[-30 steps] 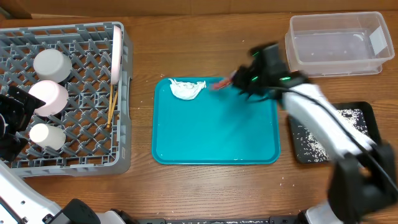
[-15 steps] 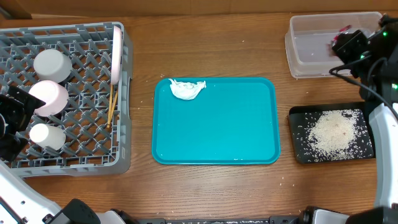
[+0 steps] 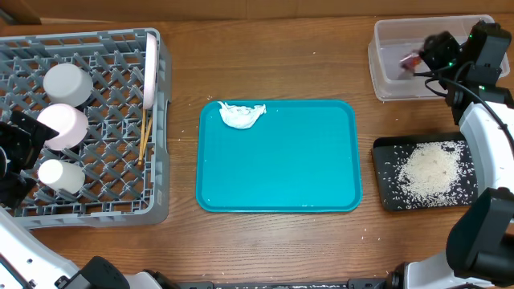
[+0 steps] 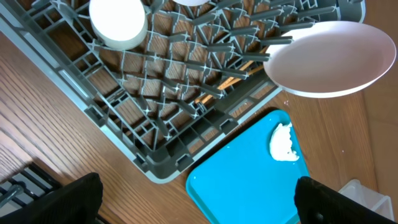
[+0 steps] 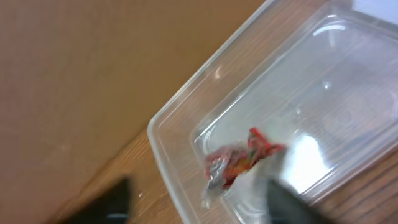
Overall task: Sort waste into correct bins and load items into the dishwasher
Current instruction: 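Move the right gripper back to the white tissue and grasp it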
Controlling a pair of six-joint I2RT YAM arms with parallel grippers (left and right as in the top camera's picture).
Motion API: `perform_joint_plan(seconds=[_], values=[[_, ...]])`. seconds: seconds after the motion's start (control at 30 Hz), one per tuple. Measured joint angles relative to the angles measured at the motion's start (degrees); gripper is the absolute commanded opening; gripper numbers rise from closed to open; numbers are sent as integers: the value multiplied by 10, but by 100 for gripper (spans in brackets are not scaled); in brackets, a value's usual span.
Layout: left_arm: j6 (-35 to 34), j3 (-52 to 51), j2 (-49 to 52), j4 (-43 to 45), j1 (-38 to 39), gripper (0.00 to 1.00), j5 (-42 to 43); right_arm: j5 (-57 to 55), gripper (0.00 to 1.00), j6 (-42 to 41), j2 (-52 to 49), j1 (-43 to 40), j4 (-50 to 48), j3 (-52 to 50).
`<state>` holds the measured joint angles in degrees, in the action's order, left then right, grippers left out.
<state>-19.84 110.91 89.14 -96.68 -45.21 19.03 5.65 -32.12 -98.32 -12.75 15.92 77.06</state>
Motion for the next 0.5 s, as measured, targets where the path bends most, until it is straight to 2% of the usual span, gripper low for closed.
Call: perform_joint_plan(seconds=[0.3,0.5], values=[[0,0,0,0,0,100,0,123,88,54,5,21,132,36],[0,0,0,0,0,100,0,173,88,83,20,164,167,54]])
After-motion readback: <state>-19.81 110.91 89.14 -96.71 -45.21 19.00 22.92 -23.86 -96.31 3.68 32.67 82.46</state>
